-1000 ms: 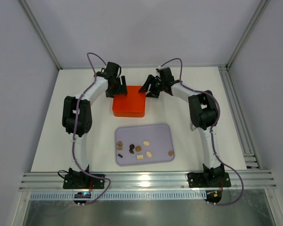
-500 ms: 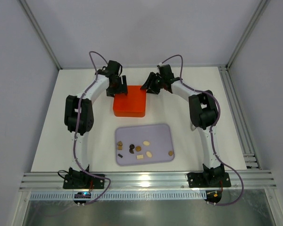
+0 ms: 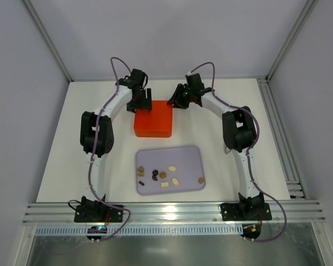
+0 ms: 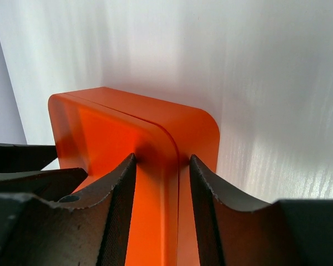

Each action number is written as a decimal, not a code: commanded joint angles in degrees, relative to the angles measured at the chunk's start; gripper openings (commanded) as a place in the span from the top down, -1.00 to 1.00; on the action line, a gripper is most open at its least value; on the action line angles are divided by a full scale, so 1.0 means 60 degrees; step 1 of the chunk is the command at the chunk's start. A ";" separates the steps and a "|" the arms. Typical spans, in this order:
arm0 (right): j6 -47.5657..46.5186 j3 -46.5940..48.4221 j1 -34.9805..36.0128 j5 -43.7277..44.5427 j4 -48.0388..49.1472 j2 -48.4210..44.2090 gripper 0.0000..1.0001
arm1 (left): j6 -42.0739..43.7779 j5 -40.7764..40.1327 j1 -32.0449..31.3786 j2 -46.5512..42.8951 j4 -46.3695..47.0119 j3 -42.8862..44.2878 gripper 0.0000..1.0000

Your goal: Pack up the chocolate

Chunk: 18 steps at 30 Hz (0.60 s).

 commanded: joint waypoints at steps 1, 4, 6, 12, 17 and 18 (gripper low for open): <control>-0.0238 -0.0347 0.0383 0.0383 -0.0758 0.0242 0.57 | 0.0685 -0.0352 -0.0466 0.1554 -0.1972 -0.0697 -0.46; -0.0077 -0.1179 0.0442 0.0208 -0.0145 -0.0080 0.62 | 0.0817 -0.0483 -0.0466 0.1539 -0.2030 -0.0682 -0.47; 0.0201 -0.1811 0.0486 0.0164 0.0339 -0.0534 0.62 | 0.0919 -0.0542 -0.0466 0.1554 -0.2060 -0.0682 -0.48; 0.0889 -0.3775 0.0486 -0.0027 0.2083 -0.1355 0.63 | 0.1315 -0.0673 -0.0466 0.1422 -0.2265 -0.0740 -0.48; 0.1301 -0.4275 0.0559 -0.0232 0.2832 -0.1473 0.64 | 0.1520 -0.0952 -0.0466 0.1276 -0.2382 -0.0843 -0.49; 0.1315 -0.4333 0.0589 -0.0217 0.2832 -0.1517 0.65 | 0.1491 -0.0952 -0.0466 0.1232 -0.2397 -0.0901 -0.49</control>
